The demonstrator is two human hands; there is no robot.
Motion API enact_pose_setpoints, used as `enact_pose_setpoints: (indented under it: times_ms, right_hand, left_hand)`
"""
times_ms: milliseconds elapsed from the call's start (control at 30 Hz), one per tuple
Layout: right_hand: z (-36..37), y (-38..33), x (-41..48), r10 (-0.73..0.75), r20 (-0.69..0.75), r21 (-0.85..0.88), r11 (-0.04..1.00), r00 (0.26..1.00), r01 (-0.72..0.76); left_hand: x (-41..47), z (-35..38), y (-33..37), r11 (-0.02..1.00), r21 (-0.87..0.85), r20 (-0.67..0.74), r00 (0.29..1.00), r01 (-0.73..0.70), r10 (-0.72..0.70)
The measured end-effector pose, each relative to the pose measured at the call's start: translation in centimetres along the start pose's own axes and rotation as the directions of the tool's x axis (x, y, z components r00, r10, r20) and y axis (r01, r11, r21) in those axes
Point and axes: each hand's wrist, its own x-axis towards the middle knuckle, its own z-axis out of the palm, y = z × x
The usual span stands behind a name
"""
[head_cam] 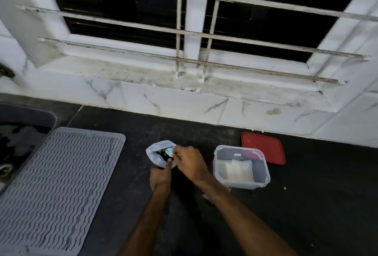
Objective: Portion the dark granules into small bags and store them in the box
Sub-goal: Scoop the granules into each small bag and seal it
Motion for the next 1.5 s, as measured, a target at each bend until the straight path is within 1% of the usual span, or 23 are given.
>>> enact_pose_setpoints:
  times_ms: [33,67,133,167,200,267,333,400,467,533,600,733,800,867,933,967,1000,1133,1200,1333,1500]
  right_hand:
    - [0.2,0.0,0.6,0.001,0.077,-0.111,0.994,0.997,0.008]
    - [0.6,0.0,1.5,0.023,0.143,-0.176,0.984,0.989,0.002]
    - [1.4,0.6,2.9,0.071,0.213,-0.216,0.976,0.974,-0.023]
    - [1.7,1.0,3.6,0.123,0.247,-0.239,0.969,0.961,-0.063]
    - [2.0,1.2,4.0,0.141,0.273,-0.280,0.958,0.952,-0.061]
    - [2.1,1.1,4.4,0.175,0.275,-0.312,0.946,0.945,-0.085]
    - [2.4,0.9,4.3,0.187,0.246,-0.285,0.952,0.951,-0.114]
    - [2.6,0.8,4.1,0.208,0.177,-0.291,0.945,0.962,-0.151]
    - [2.9,0.8,4.0,0.267,0.095,-0.203,0.948,0.959,-0.244]
    - [3.6,1.0,4.1,0.296,0.020,-0.032,0.955,0.955,-0.295]
    - [4.4,1.5,4.2,0.384,-0.003,0.130,0.916,0.923,-0.380]
    - [6.3,2.5,4.4,0.490,0.110,0.404,0.773,0.864,-0.490]
    - [5.6,1.6,4.1,0.547,0.165,0.536,0.649,0.820,-0.541]
    - [5.2,1.2,3.9,0.581,0.246,0.620,0.522,0.776,-0.587]
    - [4.9,1.1,3.8,0.585,0.311,0.662,0.432,0.749,-0.613]
    - [4.8,1.1,3.8,0.586,0.328,0.673,0.405,0.741,-0.619]
    - [4.8,1.1,3.8,0.591,0.331,0.672,0.400,0.736,-0.624]
    - [4.9,0.9,3.5,0.568,0.274,0.630,0.504,0.776,-0.591]
    - [4.8,0.8,3.3,0.559,0.271,0.639,0.504,0.784,-0.581]
    - [4.0,0.9,3.2,0.567,0.322,0.701,0.395,0.758,-0.594]
    - [2.5,0.9,2.6,0.523,0.337,0.773,0.321,0.783,-0.547]
  left_hand:
    - [0.0,0.0,0.4,0.999,0.034,0.006,1.000,-0.015,0.015]
    - [0.5,-0.2,0.5,0.998,0.054,-0.008,1.000,-0.018,0.018]
    - [1.4,-0.3,0.7,0.997,0.073,-0.021,1.000,-0.011,0.012]
    - [1.8,-0.3,0.6,0.997,0.072,-0.021,1.000,-0.002,0.004]
    - [2.4,-0.1,0.3,0.998,0.067,-0.020,1.000,0.006,-0.004]
    - [4.0,0.4,-0.4,0.999,0.044,-0.010,1.000,0.016,-0.015]
    - [5.5,1.2,-1.2,1.000,-0.021,0.007,1.000,0.014,-0.014]
    - [4.3,1.0,0.2,0.997,-0.080,0.016,1.000,0.006,-0.005]
    - [3.5,0.8,1.0,0.996,-0.082,-0.001,0.999,-0.035,0.035]
    - [3.1,0.4,1.3,0.994,-0.069,-0.011,0.997,-0.081,0.080]
    - [3.5,0.3,1.0,0.992,-0.060,0.004,0.994,-0.109,0.109]
    - [4.6,-0.2,0.0,0.991,-0.045,0.052,0.991,-0.123,0.125]
    - [5.1,-0.5,-0.4,0.990,-0.047,0.074,0.988,-0.131,0.134]
    - [5.2,-0.8,-0.2,0.988,-0.047,0.079,0.985,-0.148,0.151]
    - [4.7,-1.2,0.2,0.986,-0.052,0.083,0.983,-0.159,0.163]
    - [4.4,-1.3,0.6,0.985,-0.058,0.090,0.982,-0.161,0.166]
    - [4.3,-1.4,0.7,0.985,-0.054,0.098,0.980,-0.166,0.171]
    - [4.6,-1.4,0.1,0.974,0.018,0.148,0.964,-0.224,0.219]
    - [4.6,-1.6,0.0,0.973,-0.001,0.152,0.961,-0.232,0.229]
    - [4.0,-2.1,0.3,0.988,-0.102,0.156,0.979,-0.114,0.129]
    - [3.7,-2.2,1.1,0.991,-0.114,0.202,0.976,-0.063,0.085]
